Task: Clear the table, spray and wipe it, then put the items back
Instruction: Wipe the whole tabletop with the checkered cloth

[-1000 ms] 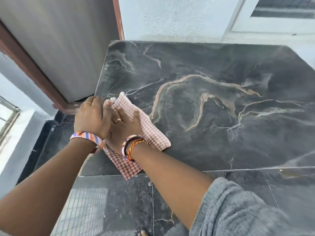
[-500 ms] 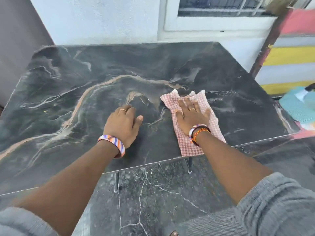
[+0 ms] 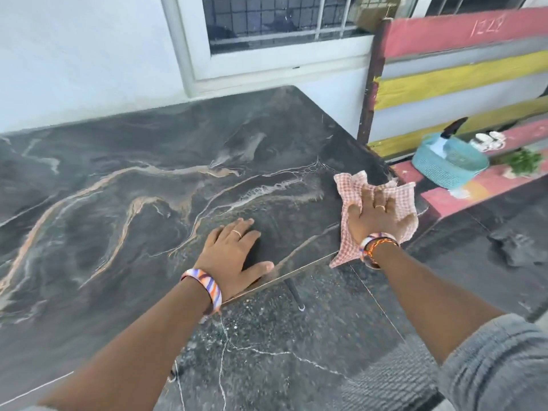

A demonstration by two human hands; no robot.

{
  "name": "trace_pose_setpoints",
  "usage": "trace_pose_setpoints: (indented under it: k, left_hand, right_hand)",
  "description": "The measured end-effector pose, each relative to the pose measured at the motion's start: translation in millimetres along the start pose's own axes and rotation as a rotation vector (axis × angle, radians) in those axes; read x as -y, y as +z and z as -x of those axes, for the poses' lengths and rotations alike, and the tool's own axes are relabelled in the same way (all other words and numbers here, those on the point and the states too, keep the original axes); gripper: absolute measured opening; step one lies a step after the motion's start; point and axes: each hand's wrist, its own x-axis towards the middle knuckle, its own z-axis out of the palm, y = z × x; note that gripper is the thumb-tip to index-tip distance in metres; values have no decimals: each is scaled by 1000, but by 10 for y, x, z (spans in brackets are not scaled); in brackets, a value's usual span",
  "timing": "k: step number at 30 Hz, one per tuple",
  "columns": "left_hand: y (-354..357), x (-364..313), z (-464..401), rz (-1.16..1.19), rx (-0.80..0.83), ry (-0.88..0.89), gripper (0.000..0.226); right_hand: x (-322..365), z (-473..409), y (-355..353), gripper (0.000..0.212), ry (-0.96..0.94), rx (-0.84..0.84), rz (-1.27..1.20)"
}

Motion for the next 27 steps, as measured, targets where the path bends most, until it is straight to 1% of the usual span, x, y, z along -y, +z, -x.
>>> trace_pose_setpoints:
  k: [1,3,5,6,7,9,10,12,16,18,19,20,22,24,27]
  left_hand:
    - [-2,30,13,14,-27,-30,96]
    - [6,134,72,72,-94,-116,77]
    - [25,314,159,118,-171,-217,56]
    - [28,434,227,132,-210,-270,51]
    - [22,582,327,143,-251,-331,49]
    - [-3,892,542,168,-322,-451,43]
    - [-17,1067,680,173,-352,-519,41]
    - [-65,1443,1020,194,-405,-691,40]
    - [-107,2127,1664,266,-451,-1098,52]
    - [-114,2437,1980,332,-445,-1275,59]
    - [-116,2547,2096,375,-436,-1331,60]
    - [-121,2656,2233,419,-426,-1368,60]
    - [-135,2795,2430,495,-423,-1352,59]
    - [-174,2896,2576,556,-461,-1306,60]
    - [-236,3053,2695,619,-512,-1313,62]
  right_hand:
    - [35,114,30,57,-35,-15,-1]
    - [141,422,120,63,-120,-40,-1]
    - [313,783,221,79,-239,-55,12]
    - [428,972,282,83,-308,-54,30]
    - [563,1169,352,82,-385,-61,50]
    - [837,1503,502,70,-524,-112,84]
    - [994,1672,576,66,-588,-128,98]
    - [1338,2037,704,65,-722,-124,132]
    - [1949,2730,923,64,-1000,-85,160]
    - [2267,3075,1073,55,-1124,-81,186]
    - [2411,3218,1139,48,-1172,-81,185]
    - [2585,3370,1208,43,-1225,-77,170]
    - [2885,3617,1312,40,-1314,-26,167]
    - [3153,3836,1353,44,-1385,47,170]
    - [3490,4039,1317,46,-1502,104,227]
